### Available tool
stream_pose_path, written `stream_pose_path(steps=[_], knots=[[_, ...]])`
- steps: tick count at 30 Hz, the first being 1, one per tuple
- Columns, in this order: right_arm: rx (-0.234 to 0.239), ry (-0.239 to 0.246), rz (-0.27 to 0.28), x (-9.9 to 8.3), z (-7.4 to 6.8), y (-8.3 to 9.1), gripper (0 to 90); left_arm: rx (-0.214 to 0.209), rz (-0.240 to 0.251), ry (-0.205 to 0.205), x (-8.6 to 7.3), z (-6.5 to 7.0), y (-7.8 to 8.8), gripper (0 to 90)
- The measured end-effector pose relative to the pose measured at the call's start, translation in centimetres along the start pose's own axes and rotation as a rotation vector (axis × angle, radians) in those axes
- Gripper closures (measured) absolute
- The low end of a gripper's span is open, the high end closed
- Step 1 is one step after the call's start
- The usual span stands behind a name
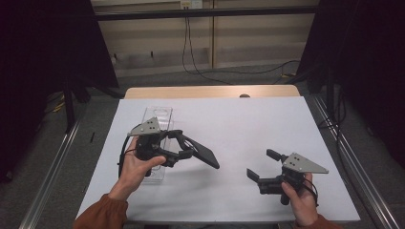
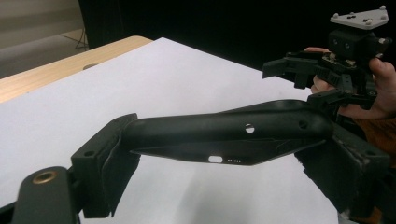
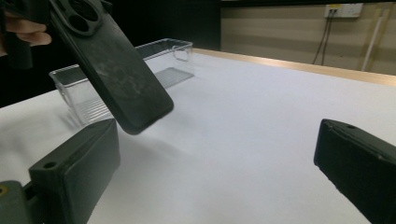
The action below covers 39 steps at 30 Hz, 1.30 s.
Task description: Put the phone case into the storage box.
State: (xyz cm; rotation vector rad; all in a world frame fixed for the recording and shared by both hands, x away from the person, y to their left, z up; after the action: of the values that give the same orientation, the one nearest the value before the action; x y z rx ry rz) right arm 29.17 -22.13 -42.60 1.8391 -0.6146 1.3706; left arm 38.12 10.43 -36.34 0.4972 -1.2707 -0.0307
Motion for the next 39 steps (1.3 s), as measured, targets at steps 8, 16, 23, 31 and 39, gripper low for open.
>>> stream_pose_path(steps=[8,16,23,31,39], knots=[[-0.100,-0.004,-0.008,-0.7,0.8,1.4,0.0,0.047,-0.001,0.025,0.2,-0.7,0.9,15.1],[-0.156,0.026,-0.015,-1.3,1.1,2.1,0.0,0.087,-0.006,0.039,0.6,-1.2,1.6,15.0],[-0.224,0.017,-0.024,-1.9,2.1,2.7,0.1,0.125,-0.005,0.052,1.1,-1.7,2.5,15.0],[-0.304,0.004,0.001,-2.4,2.9,4.1,0.1,0.175,0.003,0.056,2.1,-2.3,4.0,15.0],[-0.292,0.006,0.008,-2.6,3.2,4.2,0.0,0.224,0.002,0.076,2.8,-3.4,5.2,15.0]])
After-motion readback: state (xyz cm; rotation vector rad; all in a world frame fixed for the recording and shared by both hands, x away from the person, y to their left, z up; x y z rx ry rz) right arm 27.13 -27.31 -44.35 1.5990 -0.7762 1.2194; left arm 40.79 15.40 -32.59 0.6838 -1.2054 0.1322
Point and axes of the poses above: each handheld gripper's, and its own axes: y roughly backward along the jaws, x roughly out of its top, z roughly to its right, the point moved 4 cm from there along -y, roughly forward along the jaws, and after that the axes turned 1 degree about -z, right-handed, at the moved point
